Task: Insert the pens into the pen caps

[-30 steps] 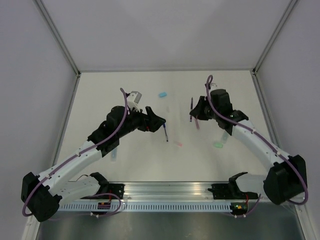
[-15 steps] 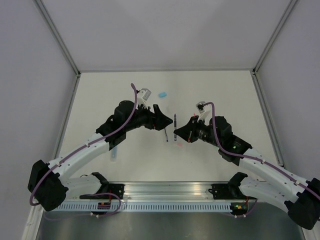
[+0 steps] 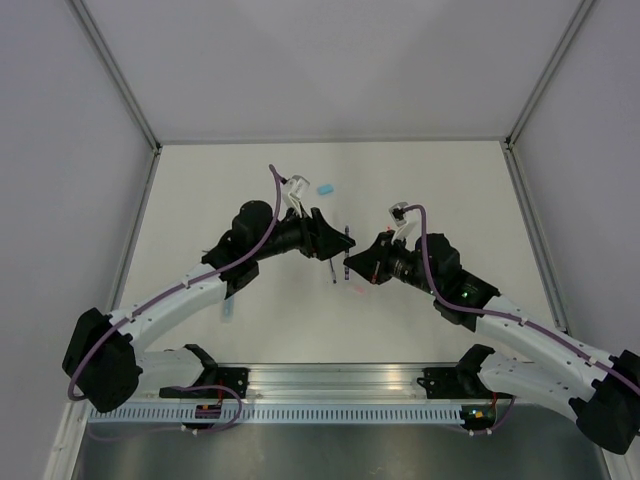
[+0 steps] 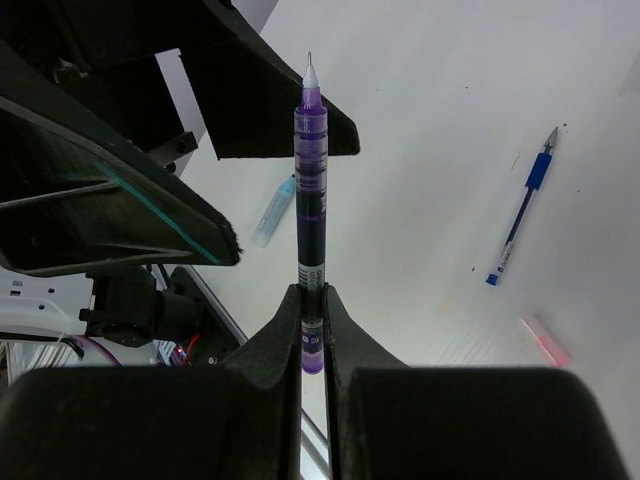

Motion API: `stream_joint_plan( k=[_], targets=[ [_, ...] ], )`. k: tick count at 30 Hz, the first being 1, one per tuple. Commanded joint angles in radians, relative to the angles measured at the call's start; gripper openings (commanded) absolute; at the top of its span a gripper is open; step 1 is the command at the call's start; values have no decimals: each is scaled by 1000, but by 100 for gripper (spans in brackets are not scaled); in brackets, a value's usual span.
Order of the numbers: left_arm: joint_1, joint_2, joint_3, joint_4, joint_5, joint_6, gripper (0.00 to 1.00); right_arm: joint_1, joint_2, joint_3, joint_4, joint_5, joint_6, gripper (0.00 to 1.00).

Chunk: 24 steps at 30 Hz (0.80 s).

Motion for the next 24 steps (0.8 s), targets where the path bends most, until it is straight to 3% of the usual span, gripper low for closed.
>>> stream_joint_plan(
  k=[1, 4, 7, 8, 10, 12, 14, 15, 17, 24],
  targets=[
    [-2, 28, -17, 84, 47, -41, 78, 11, 9, 21, 61, 12, -1, 0],
    [-2, 34, -20, 98, 47, -44, 74, 19, 22, 19, 79, 6, -1, 0],
    [-2, 34, -22, 101, 47, -47, 59, 31, 27, 12, 94, 5, 5, 0],
    [-2, 34, -23, 104, 50, -48, 48, 34, 29, 10, 96, 7, 3, 0],
    [-2, 34, -25, 105, 60, -55, 39, 37, 33, 9, 90, 12, -3, 0],
    [-2, 36, -25, 118, 86, -61, 18, 37, 38, 6, 91, 7, -7, 3],
    [-2, 34, -23, 124, 102, -76, 2, 39, 38, -1, 94, -2, -18, 14],
    [-2, 31, -23, 131, 112, -90, 2, 40, 39, -5, 107, -23, -23, 26],
    [-2, 28, -22, 138, 123, -102, 2, 42, 29, -28, 120, -36, -30, 35],
    [-2, 17, -19, 170, 157, -151, 2, 48, 27, -67, 156, -68, -44, 38]
  ],
)
